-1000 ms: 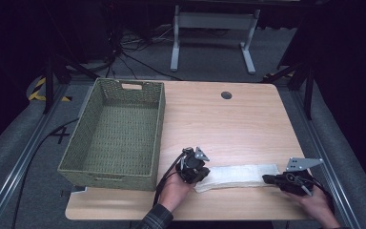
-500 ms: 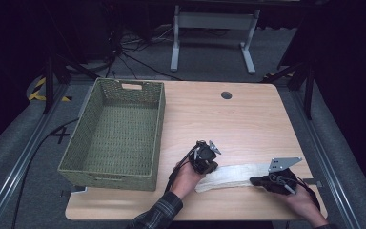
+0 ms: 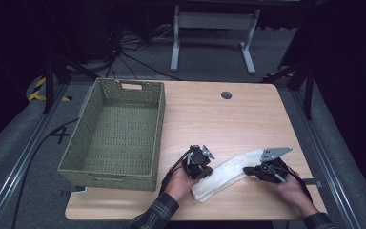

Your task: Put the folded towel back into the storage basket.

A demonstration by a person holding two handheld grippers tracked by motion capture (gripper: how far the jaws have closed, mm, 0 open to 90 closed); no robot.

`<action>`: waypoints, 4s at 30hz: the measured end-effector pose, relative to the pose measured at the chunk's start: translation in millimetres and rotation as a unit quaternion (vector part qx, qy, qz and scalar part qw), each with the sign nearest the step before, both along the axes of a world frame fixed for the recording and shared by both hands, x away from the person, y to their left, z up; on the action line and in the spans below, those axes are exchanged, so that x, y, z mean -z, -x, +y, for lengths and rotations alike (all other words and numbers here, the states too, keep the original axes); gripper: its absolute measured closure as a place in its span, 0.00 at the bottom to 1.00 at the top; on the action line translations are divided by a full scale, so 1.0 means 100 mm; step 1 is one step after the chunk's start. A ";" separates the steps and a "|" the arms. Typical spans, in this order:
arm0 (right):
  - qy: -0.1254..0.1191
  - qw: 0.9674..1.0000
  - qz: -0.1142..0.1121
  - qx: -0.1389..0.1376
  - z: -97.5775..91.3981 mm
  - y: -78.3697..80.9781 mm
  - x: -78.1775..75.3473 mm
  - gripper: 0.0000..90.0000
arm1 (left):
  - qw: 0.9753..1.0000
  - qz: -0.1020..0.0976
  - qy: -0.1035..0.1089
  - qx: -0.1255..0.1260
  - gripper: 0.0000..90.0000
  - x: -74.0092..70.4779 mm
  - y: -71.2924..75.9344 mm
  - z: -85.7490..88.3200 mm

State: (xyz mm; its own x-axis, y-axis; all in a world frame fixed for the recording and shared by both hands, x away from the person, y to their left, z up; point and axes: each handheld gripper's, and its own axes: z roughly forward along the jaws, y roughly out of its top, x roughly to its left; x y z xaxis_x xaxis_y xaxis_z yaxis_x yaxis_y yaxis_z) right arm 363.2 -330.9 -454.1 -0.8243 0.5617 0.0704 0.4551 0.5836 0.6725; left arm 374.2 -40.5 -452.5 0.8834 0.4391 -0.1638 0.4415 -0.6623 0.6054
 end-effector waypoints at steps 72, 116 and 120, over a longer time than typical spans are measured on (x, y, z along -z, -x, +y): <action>-0.053 0.998 -0.019 -0.024 0.07 -0.28 -0.11 0.47 | 0.992 -0.028 0.039 0.113 0.34 -0.11 0.29 -0.20; 0.012 0.971 -0.042 -0.237 0.71 0.28 0.08 0.34 | 0.999 -0.023 0.022 0.019 0.26 0.00 0.08 0.15; 0.009 0.969 -0.043 -0.244 0.69 0.29 0.06 0.51 | 0.999 -0.019 0.020 0.019 0.26 0.00 0.08 0.16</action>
State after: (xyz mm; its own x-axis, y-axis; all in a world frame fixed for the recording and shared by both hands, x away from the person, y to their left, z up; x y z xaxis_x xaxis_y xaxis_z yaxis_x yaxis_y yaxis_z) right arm 334.0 -262.2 -460.2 -0.9945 0.1035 -0.0155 0.0650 0.7268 0.6838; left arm 366.4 -24.8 -452.7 0.9049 0.3999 -0.1460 0.3931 -0.6533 0.6471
